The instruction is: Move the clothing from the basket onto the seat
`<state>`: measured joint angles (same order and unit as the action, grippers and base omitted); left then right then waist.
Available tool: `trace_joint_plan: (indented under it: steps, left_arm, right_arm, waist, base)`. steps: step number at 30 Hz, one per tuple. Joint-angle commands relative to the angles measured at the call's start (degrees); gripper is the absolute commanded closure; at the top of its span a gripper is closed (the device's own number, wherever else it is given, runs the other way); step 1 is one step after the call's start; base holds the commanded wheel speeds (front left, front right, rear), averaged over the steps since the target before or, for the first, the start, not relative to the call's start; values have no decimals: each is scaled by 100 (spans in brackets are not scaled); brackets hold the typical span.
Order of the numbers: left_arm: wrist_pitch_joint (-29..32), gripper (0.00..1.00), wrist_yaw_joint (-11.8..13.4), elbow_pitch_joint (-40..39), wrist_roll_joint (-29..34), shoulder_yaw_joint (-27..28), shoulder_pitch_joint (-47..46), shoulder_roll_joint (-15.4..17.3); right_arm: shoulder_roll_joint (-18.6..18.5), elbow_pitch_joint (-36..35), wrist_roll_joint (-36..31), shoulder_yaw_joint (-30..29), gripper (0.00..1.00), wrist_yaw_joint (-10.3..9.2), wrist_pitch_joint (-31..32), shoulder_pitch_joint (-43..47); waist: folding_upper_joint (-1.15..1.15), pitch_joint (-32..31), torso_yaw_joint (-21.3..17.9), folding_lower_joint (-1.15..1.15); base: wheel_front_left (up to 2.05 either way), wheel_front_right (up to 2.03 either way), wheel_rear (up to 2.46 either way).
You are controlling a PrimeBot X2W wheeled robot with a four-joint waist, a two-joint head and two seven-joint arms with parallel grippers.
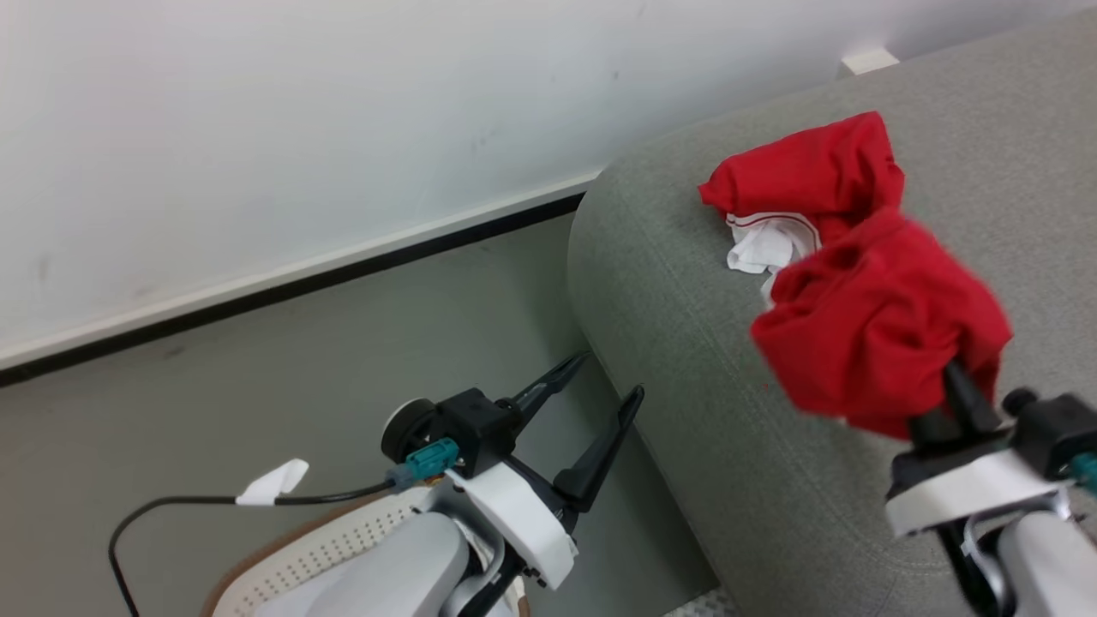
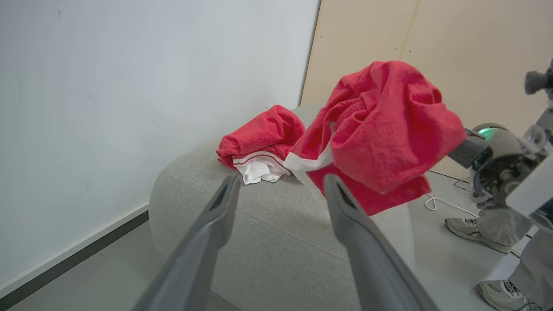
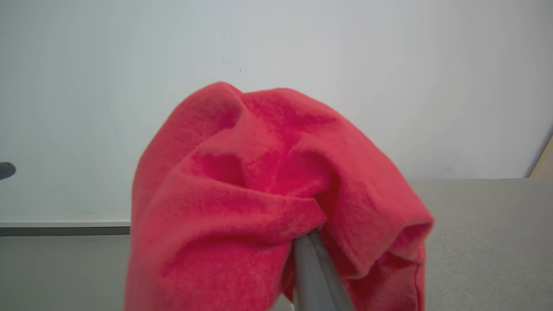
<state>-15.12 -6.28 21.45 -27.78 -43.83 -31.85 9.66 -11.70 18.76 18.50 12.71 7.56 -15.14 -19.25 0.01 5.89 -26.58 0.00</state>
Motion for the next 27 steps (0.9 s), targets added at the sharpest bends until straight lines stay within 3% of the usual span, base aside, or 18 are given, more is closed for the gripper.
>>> trace_joint_plan:
  steps: [1, 14, 21, 27]
  left_arm:
    - [4, 0, -14, 5, 84, -11, -61, 63]
    - [279, 0, -60, -338, 93, -55, -391, 550]
    - [406, 0, -56, -609, 102, -4, -512, 841]
    - [443, 0, -34, -791, 117, 49, -600, 1024]
  right_arm:
    - [-110, 18, 133, -79, 100, -15, 1, -220]
    - [-1342, 937, 902, -623, 100, -14, 27, -1948]
    - [-2030, 2056, 1298, -622, 100, -14, 327, -2761]
    - [-2299, 3101, 1669, -377, 100, -15, 1069, -3044]
  waist:
    - [-1, 145, 83, 0]
    - [-1, 1429, 709, 0]
    - [-1, 2126, 1073, 0]
    - [-1, 2557, 1269, 0]
  base:
    - [0, 0, 0]
    - [0, 0, 0]
    - [0, 0, 0]
    - [0, 0, 0]
